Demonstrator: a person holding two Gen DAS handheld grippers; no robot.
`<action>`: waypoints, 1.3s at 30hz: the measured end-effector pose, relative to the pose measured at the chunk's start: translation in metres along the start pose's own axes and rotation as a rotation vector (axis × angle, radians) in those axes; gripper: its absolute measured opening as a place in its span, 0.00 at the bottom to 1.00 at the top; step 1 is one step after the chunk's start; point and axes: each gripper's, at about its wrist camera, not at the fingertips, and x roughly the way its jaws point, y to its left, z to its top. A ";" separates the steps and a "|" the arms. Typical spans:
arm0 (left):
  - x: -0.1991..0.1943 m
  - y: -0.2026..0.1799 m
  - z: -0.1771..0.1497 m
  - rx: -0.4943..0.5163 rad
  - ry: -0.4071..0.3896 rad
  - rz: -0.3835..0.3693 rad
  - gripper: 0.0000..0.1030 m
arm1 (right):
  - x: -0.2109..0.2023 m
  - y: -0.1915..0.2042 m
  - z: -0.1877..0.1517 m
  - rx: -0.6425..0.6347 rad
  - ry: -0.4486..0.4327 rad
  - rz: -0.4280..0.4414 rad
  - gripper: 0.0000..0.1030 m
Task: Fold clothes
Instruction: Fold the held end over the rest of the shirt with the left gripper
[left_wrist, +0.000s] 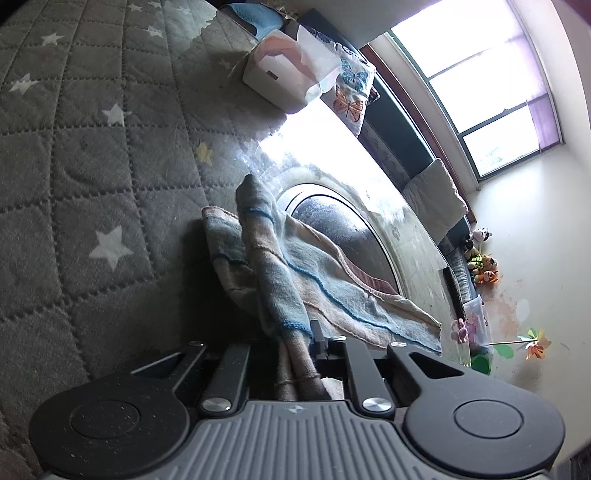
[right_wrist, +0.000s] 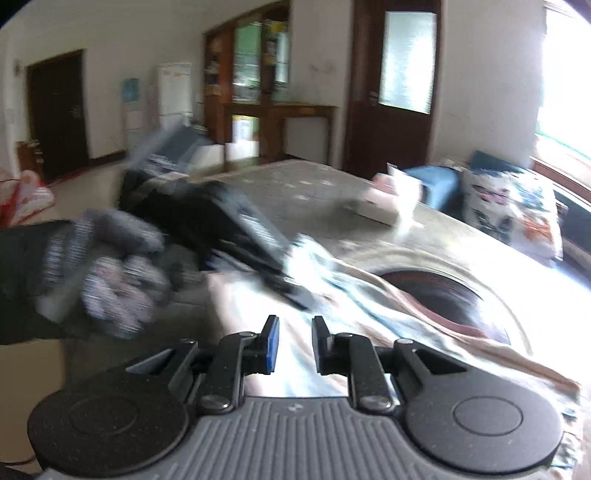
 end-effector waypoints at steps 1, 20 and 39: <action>0.000 0.000 0.000 0.000 0.001 0.000 0.12 | 0.002 -0.006 -0.001 0.020 0.008 -0.007 0.16; -0.002 -0.008 0.003 0.043 0.007 -0.014 0.12 | 0.084 -0.110 -0.025 0.248 0.117 -0.254 0.15; -0.010 -0.047 0.009 0.062 -0.006 0.016 0.12 | 0.106 -0.126 -0.011 0.284 0.116 -0.334 0.17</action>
